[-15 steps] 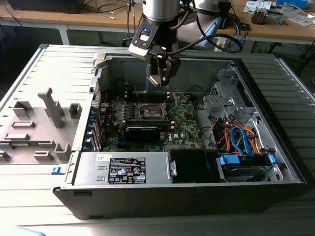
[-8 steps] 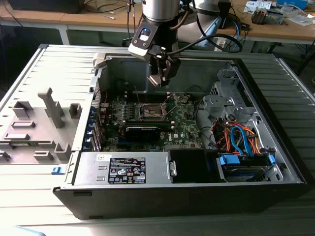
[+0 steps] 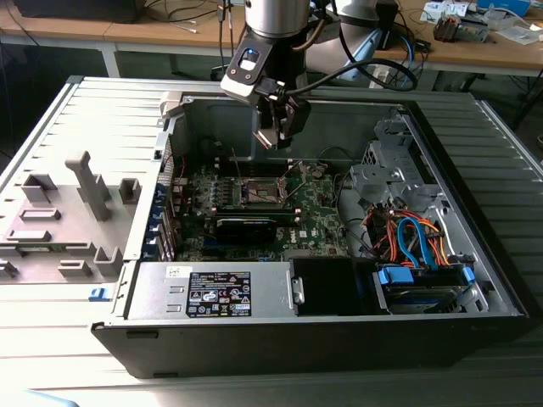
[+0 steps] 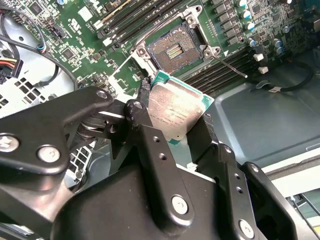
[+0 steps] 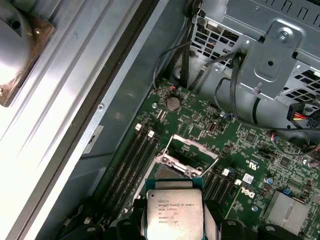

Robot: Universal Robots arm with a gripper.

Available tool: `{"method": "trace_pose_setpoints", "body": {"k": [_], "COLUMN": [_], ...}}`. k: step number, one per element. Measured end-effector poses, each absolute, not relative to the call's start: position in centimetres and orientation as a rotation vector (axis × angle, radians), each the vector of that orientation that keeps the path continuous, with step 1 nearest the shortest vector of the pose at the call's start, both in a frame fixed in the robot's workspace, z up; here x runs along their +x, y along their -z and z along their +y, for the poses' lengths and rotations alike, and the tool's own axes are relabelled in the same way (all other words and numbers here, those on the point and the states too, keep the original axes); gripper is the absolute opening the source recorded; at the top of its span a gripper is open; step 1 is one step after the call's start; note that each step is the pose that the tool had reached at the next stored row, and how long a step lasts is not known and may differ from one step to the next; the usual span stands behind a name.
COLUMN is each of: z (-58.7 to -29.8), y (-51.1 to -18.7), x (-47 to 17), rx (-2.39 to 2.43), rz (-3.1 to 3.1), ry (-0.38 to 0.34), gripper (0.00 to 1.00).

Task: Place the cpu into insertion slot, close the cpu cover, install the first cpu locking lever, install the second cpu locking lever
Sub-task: 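Place the cpu into insertion slot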

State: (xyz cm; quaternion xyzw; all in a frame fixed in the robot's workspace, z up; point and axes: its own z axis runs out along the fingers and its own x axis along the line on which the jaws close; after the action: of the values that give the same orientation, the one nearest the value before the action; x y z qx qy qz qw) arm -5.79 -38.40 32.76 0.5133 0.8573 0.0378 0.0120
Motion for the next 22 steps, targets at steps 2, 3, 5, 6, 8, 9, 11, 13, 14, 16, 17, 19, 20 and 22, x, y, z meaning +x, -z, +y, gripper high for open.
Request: {"method": "trace_pose_setpoints", "body": {"k": [2, 3, 5, 6, 8, 9, 11, 13, 14, 16, 17, 19, 20, 22], "z": [-38.4, -38.4, -38.4, -38.4, -38.4, -38.4, -38.4, -38.4, -38.4, -38.41, -38.41, -38.4, -38.4, -38.4], "y": [-32.75, -32.75, -32.75, -32.74, -32.74, -32.74, -32.73, -32.73, -32.73, -32.72, -32.72, -32.72, -32.71, -32.71], "x": [-5.79, -5.79, -5.79, -5.79, -5.79, -5.79, -5.79, -5.79, -5.79, -5.79, -5.79, -5.79, -5.79, -5.79], "rx": [1.604, 1.606, 1.609, 1.611, 1.614, 1.615, 1.619, 1.621, 1.623, 1.626, 1.628, 1.631, 1.634, 1.638], "rz": [2.671, 2.669, 2.667, 2.666, 2.664, 2.663, 2.661, 2.659, 2.658, 2.656, 2.655, 2.653, 2.651, 2.649], "ry": [-0.118, -0.118, -0.118, -0.118, -0.118, -0.118, -0.118, -0.118, -0.118, -0.118, -0.118, -0.117, -0.117, -0.117], "gripper": [0.55, 0.55, 0.55, 0.55, 0.55, 0.55, 0.55, 0.55, 0.55, 0.55, 0.55, 0.55, 0.55, 0.55]}}
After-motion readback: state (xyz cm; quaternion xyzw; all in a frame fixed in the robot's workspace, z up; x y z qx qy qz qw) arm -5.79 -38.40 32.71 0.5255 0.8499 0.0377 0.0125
